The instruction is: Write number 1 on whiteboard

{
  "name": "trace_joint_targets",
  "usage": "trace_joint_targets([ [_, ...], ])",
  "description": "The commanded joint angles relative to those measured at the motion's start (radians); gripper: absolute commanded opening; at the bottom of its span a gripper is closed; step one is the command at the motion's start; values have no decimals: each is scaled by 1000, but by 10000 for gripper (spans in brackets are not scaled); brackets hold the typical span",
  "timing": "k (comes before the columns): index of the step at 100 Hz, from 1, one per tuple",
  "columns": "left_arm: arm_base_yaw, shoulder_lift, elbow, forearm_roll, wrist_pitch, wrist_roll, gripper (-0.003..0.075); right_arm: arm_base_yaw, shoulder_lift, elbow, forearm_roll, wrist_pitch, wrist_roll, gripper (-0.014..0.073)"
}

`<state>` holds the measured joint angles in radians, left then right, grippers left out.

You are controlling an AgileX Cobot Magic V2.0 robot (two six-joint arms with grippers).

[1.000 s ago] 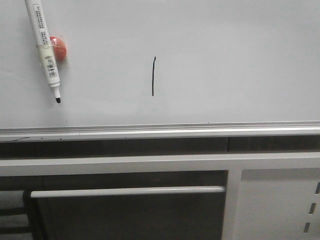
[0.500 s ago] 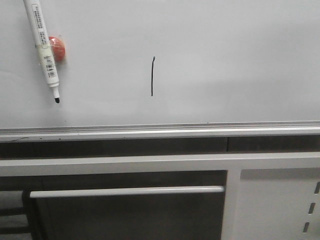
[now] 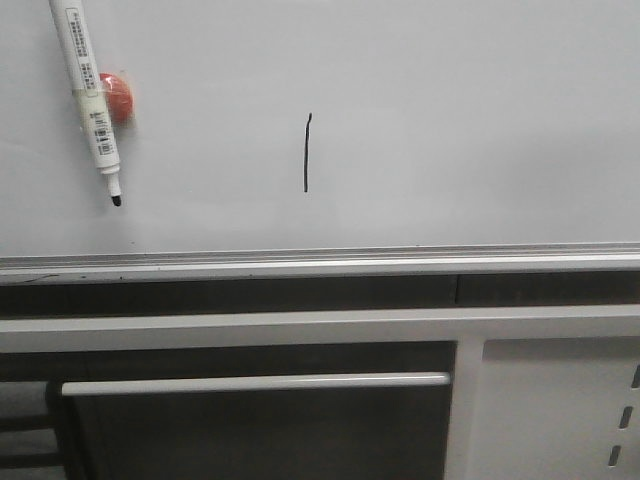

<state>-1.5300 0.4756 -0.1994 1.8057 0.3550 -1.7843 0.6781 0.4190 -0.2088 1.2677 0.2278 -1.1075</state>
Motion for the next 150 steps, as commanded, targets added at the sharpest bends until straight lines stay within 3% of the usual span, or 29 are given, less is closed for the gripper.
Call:
trace_joint_targets([
  [1, -7, 7, -27, 48, 26, -13, -20, -4, -1, -26, 19, -14, 0, -64],
  [91, -7, 7, -27, 48, 18, -13, -20, -4, -1, -26, 19, -14, 0, -64],
  [126, -7, 9, -27, 48, 118, -28, -20, -4, -1, -26, 19, -14, 0, -64],
  [136, 33, 20, -25, 48, 130, -39, -20, -4, -1, -26, 19, -14, 0, -64],
  [150, 166, 71, -25, 48, 153, -55, -20, -4, -1, -26, 19, -14, 0, -64],
])
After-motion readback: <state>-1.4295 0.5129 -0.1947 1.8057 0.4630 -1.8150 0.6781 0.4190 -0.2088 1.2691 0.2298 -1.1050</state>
